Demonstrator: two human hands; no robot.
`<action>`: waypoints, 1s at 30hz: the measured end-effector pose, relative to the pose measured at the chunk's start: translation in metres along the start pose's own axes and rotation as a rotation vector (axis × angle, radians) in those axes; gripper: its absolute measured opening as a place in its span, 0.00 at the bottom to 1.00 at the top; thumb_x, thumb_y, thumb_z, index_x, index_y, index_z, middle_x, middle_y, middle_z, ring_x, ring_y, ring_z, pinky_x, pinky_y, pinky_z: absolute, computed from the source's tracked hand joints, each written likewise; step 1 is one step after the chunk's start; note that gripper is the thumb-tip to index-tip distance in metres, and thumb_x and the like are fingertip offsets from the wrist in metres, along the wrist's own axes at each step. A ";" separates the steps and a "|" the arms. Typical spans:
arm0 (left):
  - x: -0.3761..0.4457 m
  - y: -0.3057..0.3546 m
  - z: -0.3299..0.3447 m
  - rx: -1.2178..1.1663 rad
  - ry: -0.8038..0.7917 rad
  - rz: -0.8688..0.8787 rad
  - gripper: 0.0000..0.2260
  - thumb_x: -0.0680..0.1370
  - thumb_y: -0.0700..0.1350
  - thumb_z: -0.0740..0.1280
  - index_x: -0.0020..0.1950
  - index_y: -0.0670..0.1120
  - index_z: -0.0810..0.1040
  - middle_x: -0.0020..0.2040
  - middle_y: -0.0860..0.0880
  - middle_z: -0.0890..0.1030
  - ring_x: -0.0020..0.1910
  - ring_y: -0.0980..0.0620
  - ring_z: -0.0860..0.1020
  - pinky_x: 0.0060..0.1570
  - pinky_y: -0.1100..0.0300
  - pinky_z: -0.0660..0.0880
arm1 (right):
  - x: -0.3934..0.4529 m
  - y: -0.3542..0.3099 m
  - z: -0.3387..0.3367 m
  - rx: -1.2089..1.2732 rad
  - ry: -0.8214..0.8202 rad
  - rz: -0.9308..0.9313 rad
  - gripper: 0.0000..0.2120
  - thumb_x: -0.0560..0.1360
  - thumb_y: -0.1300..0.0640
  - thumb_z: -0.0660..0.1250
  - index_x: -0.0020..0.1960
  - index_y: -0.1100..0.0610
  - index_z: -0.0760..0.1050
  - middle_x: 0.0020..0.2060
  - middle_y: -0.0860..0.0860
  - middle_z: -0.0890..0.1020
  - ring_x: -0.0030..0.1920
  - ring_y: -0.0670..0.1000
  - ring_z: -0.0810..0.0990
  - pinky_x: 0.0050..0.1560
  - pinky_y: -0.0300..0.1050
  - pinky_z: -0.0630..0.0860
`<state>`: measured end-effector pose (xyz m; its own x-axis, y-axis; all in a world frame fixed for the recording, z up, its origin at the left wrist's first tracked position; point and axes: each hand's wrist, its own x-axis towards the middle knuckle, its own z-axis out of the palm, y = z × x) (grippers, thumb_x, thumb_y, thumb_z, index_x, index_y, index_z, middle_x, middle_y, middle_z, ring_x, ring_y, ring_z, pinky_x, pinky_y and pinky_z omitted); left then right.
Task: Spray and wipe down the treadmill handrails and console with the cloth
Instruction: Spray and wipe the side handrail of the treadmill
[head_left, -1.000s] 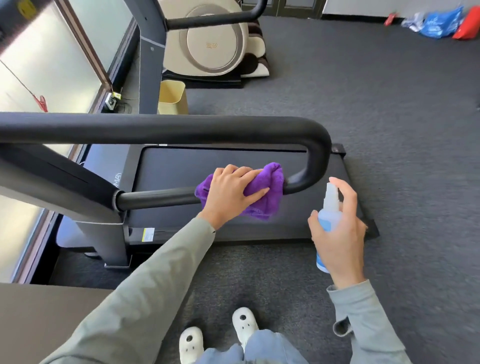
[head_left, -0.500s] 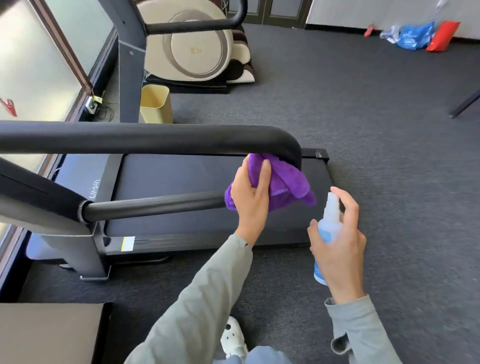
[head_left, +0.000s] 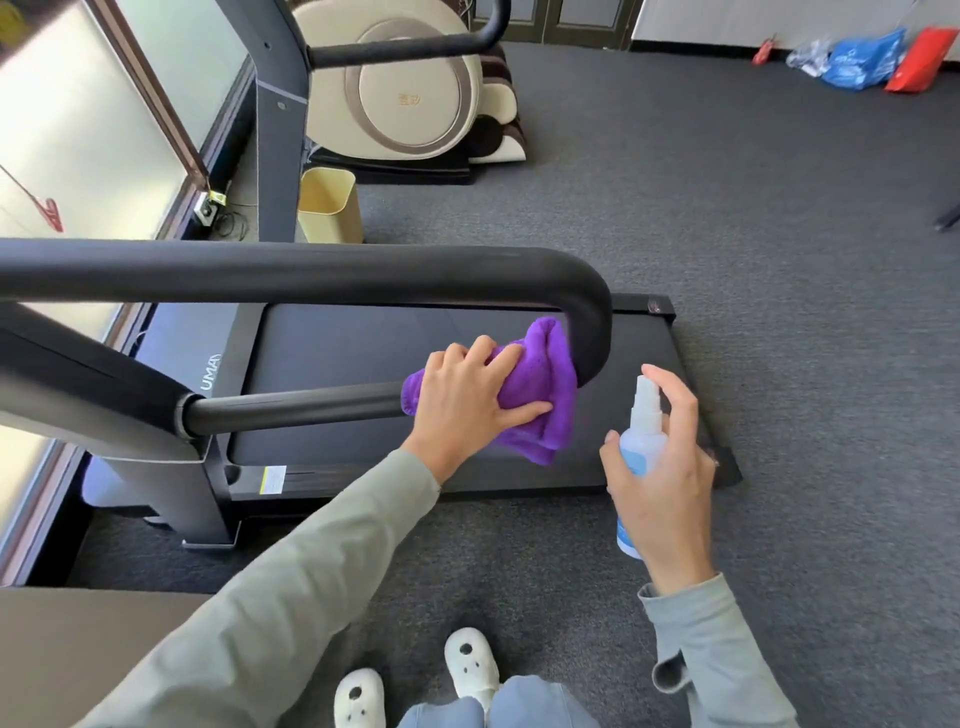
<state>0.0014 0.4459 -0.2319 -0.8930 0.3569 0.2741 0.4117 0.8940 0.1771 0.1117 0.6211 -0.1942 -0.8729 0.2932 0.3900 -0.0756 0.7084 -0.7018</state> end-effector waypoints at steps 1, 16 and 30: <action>-0.003 -0.010 -0.001 0.014 -0.018 -0.011 0.36 0.70 0.76 0.53 0.65 0.52 0.75 0.52 0.49 0.77 0.44 0.43 0.77 0.45 0.49 0.72 | 0.001 0.000 0.000 0.006 0.005 -0.002 0.32 0.70 0.69 0.71 0.68 0.50 0.65 0.65 0.38 0.70 0.49 0.49 0.75 0.50 0.16 0.59; -0.015 -0.030 0.002 0.031 0.011 0.056 0.33 0.71 0.73 0.62 0.68 0.53 0.72 0.55 0.51 0.78 0.50 0.46 0.76 0.50 0.51 0.72 | 0.000 -0.022 0.024 0.049 -0.054 -0.041 0.31 0.72 0.67 0.69 0.69 0.48 0.64 0.63 0.39 0.72 0.44 0.49 0.75 0.46 0.34 0.68; -0.095 -0.187 -0.035 0.166 0.010 0.001 0.35 0.69 0.67 0.69 0.69 0.48 0.73 0.55 0.44 0.78 0.51 0.40 0.77 0.50 0.46 0.74 | -0.021 -0.075 0.064 0.075 -0.169 -0.150 0.32 0.73 0.66 0.69 0.70 0.45 0.63 0.56 0.20 0.68 0.44 0.49 0.77 0.47 0.39 0.74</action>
<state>0.0161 0.2355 -0.2585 -0.8903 0.3561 0.2839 0.3763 0.9263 0.0180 0.1046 0.5208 -0.1884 -0.9172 0.0722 0.3918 -0.2403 0.6842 -0.6886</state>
